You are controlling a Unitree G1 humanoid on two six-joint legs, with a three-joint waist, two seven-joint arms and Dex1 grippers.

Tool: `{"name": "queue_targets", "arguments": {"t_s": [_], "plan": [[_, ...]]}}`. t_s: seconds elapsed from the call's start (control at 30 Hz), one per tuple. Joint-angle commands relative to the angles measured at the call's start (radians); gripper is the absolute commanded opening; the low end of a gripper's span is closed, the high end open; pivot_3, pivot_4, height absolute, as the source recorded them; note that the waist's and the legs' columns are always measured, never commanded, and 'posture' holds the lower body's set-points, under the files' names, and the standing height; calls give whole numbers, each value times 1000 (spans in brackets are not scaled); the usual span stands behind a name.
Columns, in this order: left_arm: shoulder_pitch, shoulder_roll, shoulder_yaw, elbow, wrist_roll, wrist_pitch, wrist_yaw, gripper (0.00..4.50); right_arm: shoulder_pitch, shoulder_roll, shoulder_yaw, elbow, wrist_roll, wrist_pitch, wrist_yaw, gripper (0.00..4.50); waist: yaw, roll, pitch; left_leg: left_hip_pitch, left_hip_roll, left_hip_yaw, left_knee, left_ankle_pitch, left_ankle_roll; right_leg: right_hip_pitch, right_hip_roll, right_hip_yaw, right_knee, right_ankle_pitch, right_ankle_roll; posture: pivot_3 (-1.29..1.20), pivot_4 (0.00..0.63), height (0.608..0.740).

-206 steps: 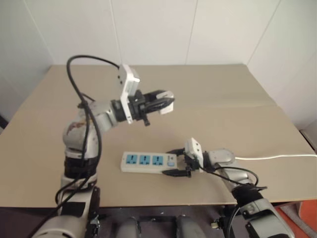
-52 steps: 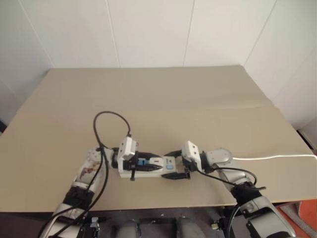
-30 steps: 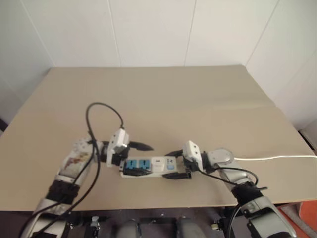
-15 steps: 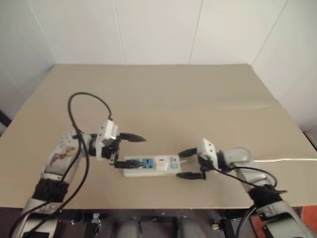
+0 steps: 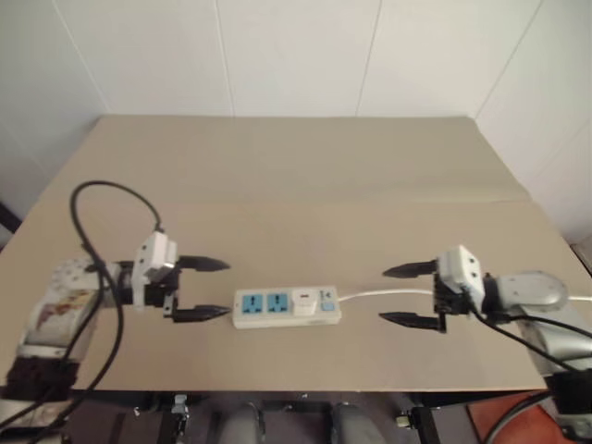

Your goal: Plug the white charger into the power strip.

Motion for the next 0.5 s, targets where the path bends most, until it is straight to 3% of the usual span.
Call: {"name": "queue_targets", "arguments": {"t_s": [0.03, 0.33, 0.4, 0.5], "plan": [[52, 53, 68, -58, 42, -21, 56, 4500, 62, -41, -103, -75, 49, 30, -16, 4481, 0, 0, 0, 0, 0, 0, 0, 0, 0, 0, 0, 0, 0, 0, 0, 0, 150, 740], [168, 22, 151, -232, 32, 135, 313, 4500, 196, -68, -233, -200, 90, 148, -114, 4481, 0, 0, 0, 0, 0, 0, 0, 0, 0, 1, 0, 0, 0, 0, 0, 0, 150, 740], [173, 66, 129, -264, 30, 244, 336, 4500, 205, -68, -249, -220, 89, 178, -150, 4481, 0, 0, 0, 0, 0, 0, 0, 0, 0, 0, 0, 0, 1, 0, 0, 0, 150, 740], [187, 54, 138, -283, -3, 258, 333, 4500, 209, -71, -245, -243, 79, 200, -177, 4481, -2, 0, 0, 1, 0, 1, 0, 0, 0, 1, 0, 0, 1, 0, 0, 0, 150, 740]]}}
